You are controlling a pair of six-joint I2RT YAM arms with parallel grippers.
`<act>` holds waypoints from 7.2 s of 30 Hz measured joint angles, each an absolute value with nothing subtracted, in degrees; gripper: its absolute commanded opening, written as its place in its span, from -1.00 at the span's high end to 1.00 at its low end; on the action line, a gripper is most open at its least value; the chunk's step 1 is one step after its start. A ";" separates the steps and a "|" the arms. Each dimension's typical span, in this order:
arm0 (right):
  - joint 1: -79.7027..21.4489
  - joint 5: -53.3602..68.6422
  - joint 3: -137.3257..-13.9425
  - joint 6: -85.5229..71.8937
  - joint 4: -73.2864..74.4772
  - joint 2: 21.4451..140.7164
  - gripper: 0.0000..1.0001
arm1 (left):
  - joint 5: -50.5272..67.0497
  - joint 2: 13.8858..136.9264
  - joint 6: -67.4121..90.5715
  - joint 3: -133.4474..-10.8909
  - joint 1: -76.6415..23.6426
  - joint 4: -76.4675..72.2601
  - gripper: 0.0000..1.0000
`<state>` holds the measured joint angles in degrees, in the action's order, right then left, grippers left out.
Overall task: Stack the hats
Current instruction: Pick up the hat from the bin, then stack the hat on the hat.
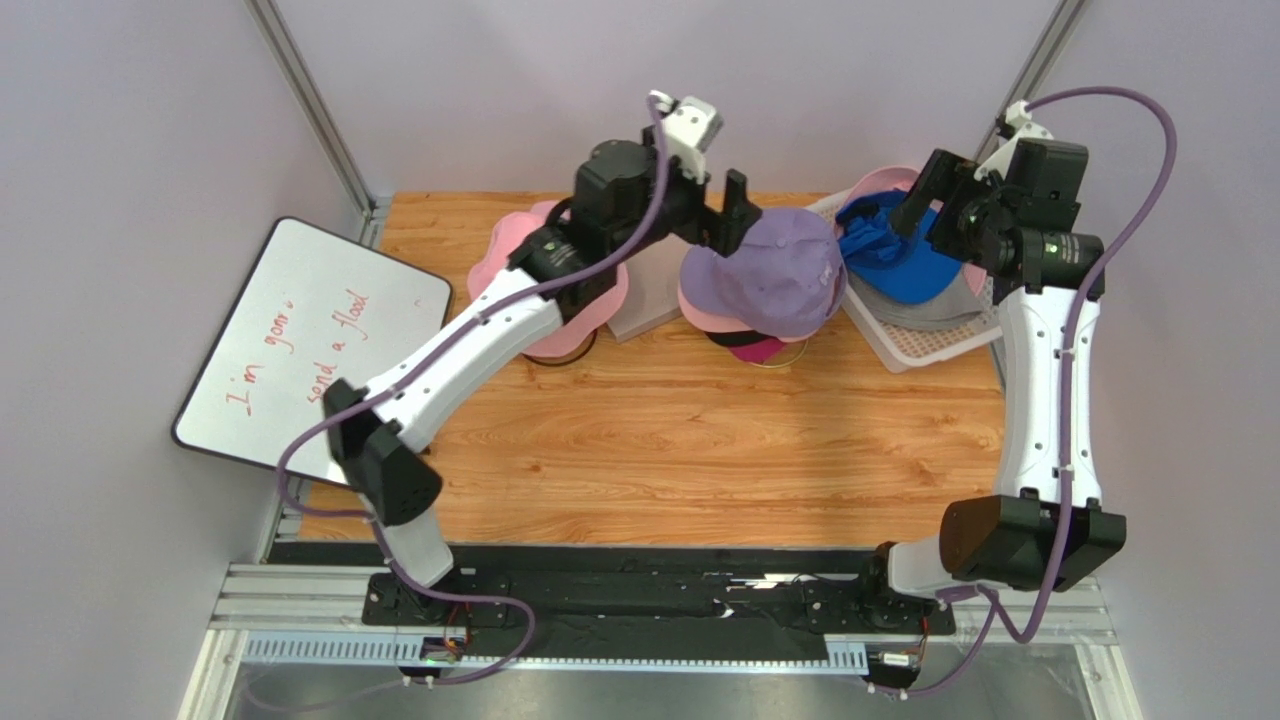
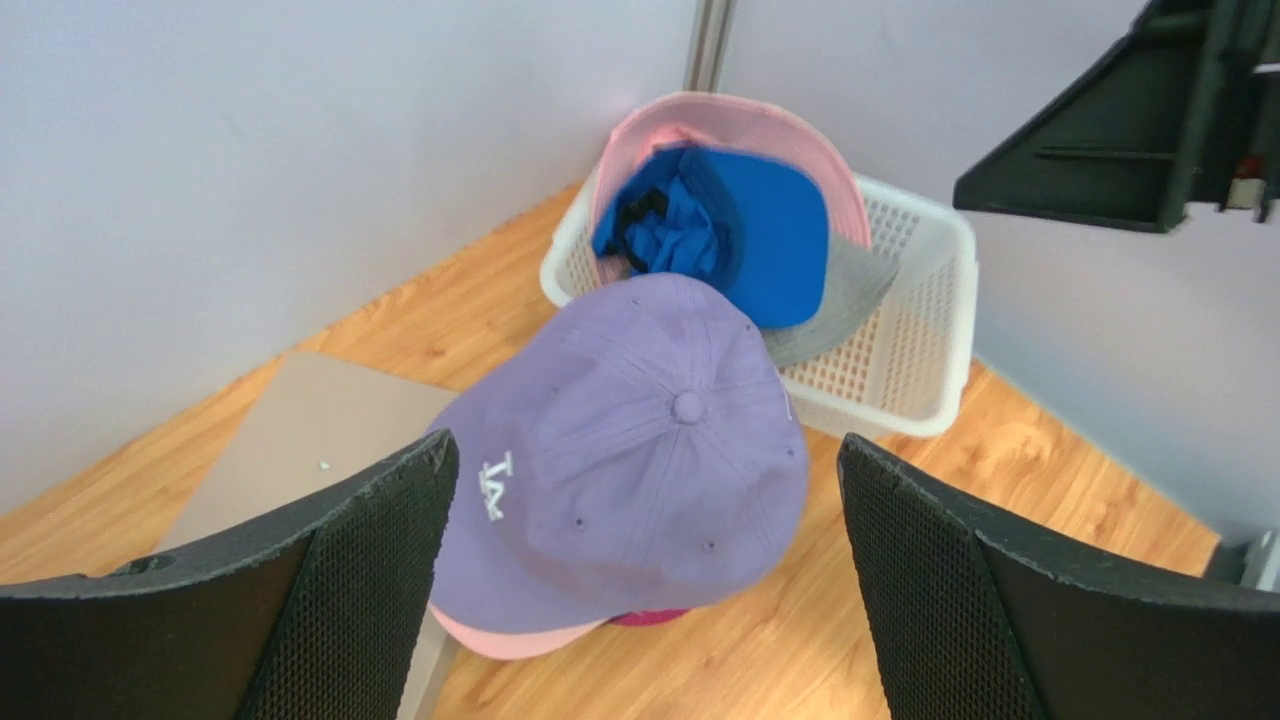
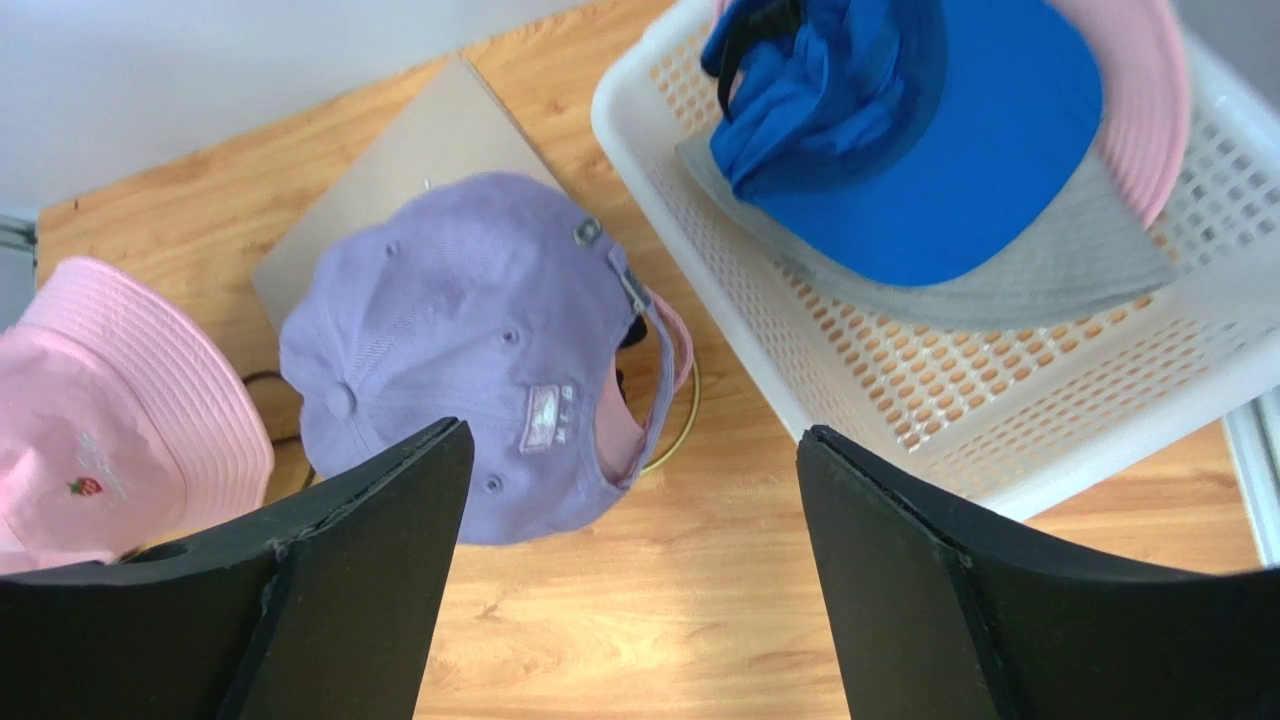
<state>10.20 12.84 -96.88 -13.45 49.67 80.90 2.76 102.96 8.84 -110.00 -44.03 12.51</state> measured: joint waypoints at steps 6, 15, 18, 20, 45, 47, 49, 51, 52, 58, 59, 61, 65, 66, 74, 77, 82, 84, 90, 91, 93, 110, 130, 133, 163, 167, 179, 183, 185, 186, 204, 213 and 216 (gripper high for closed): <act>10.20 10.04 -108.33 -13.19 50.78 90.21 -0.67 | 3.77 84.58 13.61 -87.11 -34.89 8.29 -0.99; 10.22 2.85 -121.32 -13.41 49.84 118.06 -0.60 | 0.19 67.33 16.01 -65.89 -27.77 14.83 -0.99; 10.22 2.00 -122.43 -14.17 48.10 124.51 -0.57 | -0.86 61.89 16.05 -62.08 -27.90 16.49 -0.99; 10.22 1.96 -122.54 -15.18 46.72 127.52 -0.55 | -1.50 58.72 16.08 -60.53 -27.88 17.58 -0.99; 13.15 4.99 -117.14 -18.33 37.26 119.39 1.00 | -3.20 49.34 16.23 -58.50 -27.88 25.61 -0.99; 14.00 3.66 -116.07 -17.21 37.04 112.71 1.00 | -2.74 49.06 16.25 -58.50 -27.88 25.56 -0.99; 14.68 3.01 -116.01 -16.25 36.69 106.83 1.00 | -1.98 48.95 16.25 -58.50 -27.90 25.52 -0.99; 15.00 3.22 -116.01 -15.64 36.14 101.41 1.00 | -1.63 48.93 16.27 -58.50 -27.90 25.54 -0.99; 15.03 3.66 -116.01 -15.51 35.90 99.09 1.00 | -1.32 48.86 16.29 -58.50 -27.90 25.52 -0.99; 14.13 8.43 -114.13 -15.03 35.33 88.95 1.00 | 1.23 47.11 16.32 -58.50 -27.90 25.39 -0.99; 13.89 8.84 -114.02 -14.90 35.35 88.05 1.00 | 1.54 46.72 16.29 -58.50 -27.90 25.28 -0.99; 13.63 9.69 -113.99 -14.66 35.66 86.83 1.00 | 2.33 46.15 16.29 -58.50 -27.88 24.84 -0.99; 12.75 12.99 -113.58 -14.61 37.23 84.68 1.00 | 5.56 45.98 16.34 -58.24 -27.90 22.90 -0.99; 12.19 13.43 -113.21 -14.50 37.34 84.07 1.00 | 6.74 46.09 16.40 -58.11 -27.90 22.11 -0.99; -10.81 9.06 -106.50 -14.06 35.79 76.38 1.00 | 11.81 50.35 16.10 -58.04 -35.57 15.11 -0.99; -20.73 3.29 -104.07 -14.13 32.60 74.11 1.00 | 11.51 52.84 16.23 -58.02 -41.04 13.04 -0.99; -33.01 -7.88 -103.20 -14.76 26.13 73.54 1.00 | 9.21 54.15 17.41 -55.31 -44.71 6.83 -0.99; -37.47 -11.22 -103.37 -14.76 23.27 74.67 1.00 | 7.27 54.19 17.96 -53.60 -45.28 5.08 -0.99; -47.59 -20.16 -107.11 -14.66 18.70 83.15 1.00 | 3.46 52.47 19.73 -46.54 -45.41 -0.45 -0.99; -48.36 -21.34 -107.24 -14.66 18.39 84.25 1.00 | 3.03 51.96 19.86 -45.47 -45.41 -1.13 -0.99; -49.82 -23.38 -107.61 -14.63 18.17 86.15 1.00 | 2.07 51.37 19.79 -44.23 -45.50 -2.26 -0.99; -54.35 -27.49 -114.50 -15.05 17.82 90.02 1.00 | -9.87 56.58 13.02 -46.81 -45.65 -6.50 -0.85; -54.22 -26.83 -113.38 -16.82 19.38 89.89 1.00 | -5.06 57.52 6.98 -47.33 -46.22 -14.63 1.00; -53.25 -24.97 -112.51 -17.45 20.05 89.19 1.00 | -6.70 57.21 6.22 -48.31 -46.37 -11.62 1.00; -41.89 -5.23 -70.28 -42.72 13.47 62.94 -0.82 | -26.30 56.86 -0.78 -53.74 -48.42 2.76 1.00; -41.89 -4.32 -67.99 -47.68 8.73 64.55 -0.81 | -27.55 56.62 -0.80 -53.54 -50.70 0.30 1.00; -41.89 -6.57 -63.99 -54.65 -3.70 64.45 -0.80 | -29.61 55.94 1.34 -53.36 -54.59 -2.31 1.00; -41.89 -6.96 -62.70 -56.38 -6.17 64.47 -0.79 | -30.37 54.98 2.13 -53.34 -55.75 -2.83 1.00; -41.89 -7.68 -62.37 -56.84 -6.85 64.49 -0.78 | -30.76 54.48 2.26 -53.12 -56.49 -3.03 1.00; -41.89 -8.05 -62.19 -56.86 -7.22 64.49 -0.78 | -30.96 54.17 2.24 -52.93 -56.80 -3.20 1.00; -36.80 -11.40 -62.30 -56.36 -11.03 64.23 -0.46 | -31.66 49.28 1.74 -43.88 -60.01 -8.71 1.00; -33.45 -11.44 -62.37 -56.29 -12.97 65.01 0.29 | -32.73 49.43 -1.06 -41.36 -62.26 -12.84 1.00; -32.36 -11.14 -62.72 -55.92 -12.88 65.73 0.40 | -34.00 50.35 -3.14 -41.17 -62.28 -14.55 1.00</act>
